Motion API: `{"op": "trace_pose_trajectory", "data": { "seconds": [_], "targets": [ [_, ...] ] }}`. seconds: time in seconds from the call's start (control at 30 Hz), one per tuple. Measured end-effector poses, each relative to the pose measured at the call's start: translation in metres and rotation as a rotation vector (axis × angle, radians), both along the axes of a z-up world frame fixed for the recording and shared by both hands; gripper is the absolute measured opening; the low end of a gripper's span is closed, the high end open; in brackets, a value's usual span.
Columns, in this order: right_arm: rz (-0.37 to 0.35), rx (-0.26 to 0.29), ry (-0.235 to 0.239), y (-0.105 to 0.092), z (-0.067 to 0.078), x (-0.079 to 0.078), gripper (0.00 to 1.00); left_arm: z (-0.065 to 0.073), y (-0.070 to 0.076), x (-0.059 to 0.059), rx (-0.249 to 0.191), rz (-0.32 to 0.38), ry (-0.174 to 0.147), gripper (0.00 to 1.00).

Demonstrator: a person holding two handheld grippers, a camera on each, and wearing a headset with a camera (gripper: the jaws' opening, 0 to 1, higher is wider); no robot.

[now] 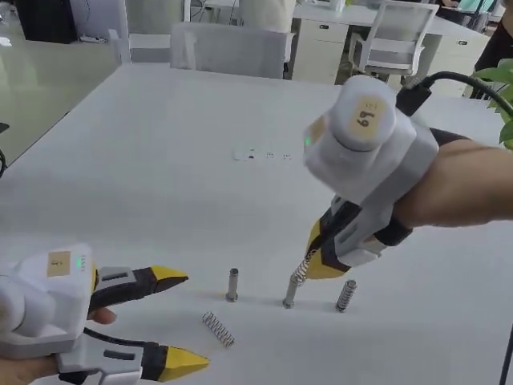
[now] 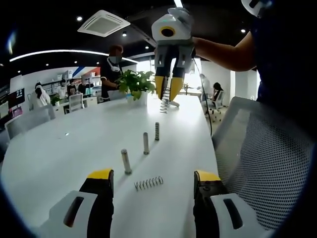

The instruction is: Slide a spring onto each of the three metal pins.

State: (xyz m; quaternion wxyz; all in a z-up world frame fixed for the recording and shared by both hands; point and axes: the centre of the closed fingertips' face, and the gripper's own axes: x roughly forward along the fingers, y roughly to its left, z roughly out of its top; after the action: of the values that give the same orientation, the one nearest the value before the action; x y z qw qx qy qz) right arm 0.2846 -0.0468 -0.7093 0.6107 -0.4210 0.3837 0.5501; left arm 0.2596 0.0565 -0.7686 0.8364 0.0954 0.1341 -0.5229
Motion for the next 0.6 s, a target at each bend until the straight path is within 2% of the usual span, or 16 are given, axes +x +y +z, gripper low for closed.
{"op": "trace_pose_trajectory", "data": {
  "seconds": [0.17, 0.27, 0.6],
  "targets": [
    [-0.027, -0.038, -0.016, -0.013, -0.003, 0.017, 0.07, -0.001, 0.005, 0.001, 0.002, 0.016, 0.001, 0.63],
    [-0.041, -0.062, -0.009, -0.018, -0.008, 0.024, 0.07, -0.001, 0.007, 0.001, 0.003, 0.021, 0.004, 0.63],
    [-0.029, -0.102, 0.000, -0.009, -0.025, 0.035, 0.07, -0.002, 0.009, 0.001, -0.001, 0.030, 0.012, 0.65]
  ]
}}
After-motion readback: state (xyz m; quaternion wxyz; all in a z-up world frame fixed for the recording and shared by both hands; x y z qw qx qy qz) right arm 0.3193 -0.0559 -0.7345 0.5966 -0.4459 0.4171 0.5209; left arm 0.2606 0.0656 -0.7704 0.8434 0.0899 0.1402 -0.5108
